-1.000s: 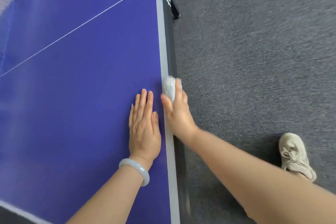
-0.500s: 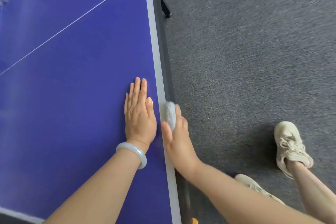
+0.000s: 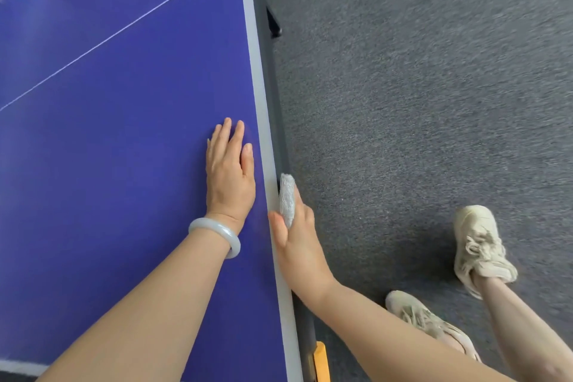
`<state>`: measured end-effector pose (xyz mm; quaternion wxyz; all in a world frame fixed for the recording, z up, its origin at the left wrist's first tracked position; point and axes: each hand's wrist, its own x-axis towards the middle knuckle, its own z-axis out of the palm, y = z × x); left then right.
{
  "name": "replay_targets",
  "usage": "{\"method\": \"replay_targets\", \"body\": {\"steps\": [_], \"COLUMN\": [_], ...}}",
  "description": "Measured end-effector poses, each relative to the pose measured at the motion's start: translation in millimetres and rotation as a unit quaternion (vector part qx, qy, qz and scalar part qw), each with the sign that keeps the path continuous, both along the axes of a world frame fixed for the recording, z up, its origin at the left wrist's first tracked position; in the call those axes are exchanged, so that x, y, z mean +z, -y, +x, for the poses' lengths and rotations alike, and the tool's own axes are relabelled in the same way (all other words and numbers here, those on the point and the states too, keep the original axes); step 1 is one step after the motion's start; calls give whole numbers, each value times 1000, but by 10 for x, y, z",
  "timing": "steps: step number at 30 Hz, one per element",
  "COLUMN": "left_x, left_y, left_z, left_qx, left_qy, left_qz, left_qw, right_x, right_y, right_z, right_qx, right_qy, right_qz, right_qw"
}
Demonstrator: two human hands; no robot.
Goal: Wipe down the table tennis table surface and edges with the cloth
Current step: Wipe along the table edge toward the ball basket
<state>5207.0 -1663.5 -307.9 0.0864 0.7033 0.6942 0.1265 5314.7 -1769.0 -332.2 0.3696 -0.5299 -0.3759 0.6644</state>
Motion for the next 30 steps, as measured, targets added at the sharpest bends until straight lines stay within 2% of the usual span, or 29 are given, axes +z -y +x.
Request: {"method": "replay_targets", "body": {"steps": [3, 7, 10, 12, 15, 18, 21, 24, 25, 28, 30], "left_x": [25, 105, 117, 96, 51, 46, 36, 10, 5, 4, -4], "left_y": [47, 285, 764, 980, 999, 1002, 1002, 1007, 1009, 1017, 1008], "left_z": [25, 48, 23, -19, -9, 23, 5, -3, -5, -11, -15], "left_qx": [-9, 12, -33, -48, -25, -21, -31, -35, -36, -36, -36], "left_qy": [-31, 3, -50, -63, -56, -43, -38, -44, -42, -35, -31], "left_qz": [-6, -19, -62, -79, -59, -46, -38, -31, -27, -27, -28], "left_qw": [999, 1000, 996, 994, 996, 998, 998, 998, 998, 998, 998], "right_x": [-55, -47, -41, -25, 17, 95, 183, 167, 144, 180, 101], "right_y": [84, 3, 1, 9, 52, 461, 1165, 1617, 1655, 1454, 1234], "right_z": [34, 58, 78, 74, 41, -31, -61, -116, -142, -170, -153], "right_qx": [25, 41, 48, 47, 17, -32, -4, -1, -8, 15, -12], "right_qy": [12, 31, 40, 29, 22, 68, 84, 206, 211, 128, 113], "right_qz": [-13, 7, 4, -12, -8, 0, 13, 65, 56, 48, 53], "right_qw": [1000, 999, 998, 998, 1000, 997, 996, 976, 976, 990, 992]}}
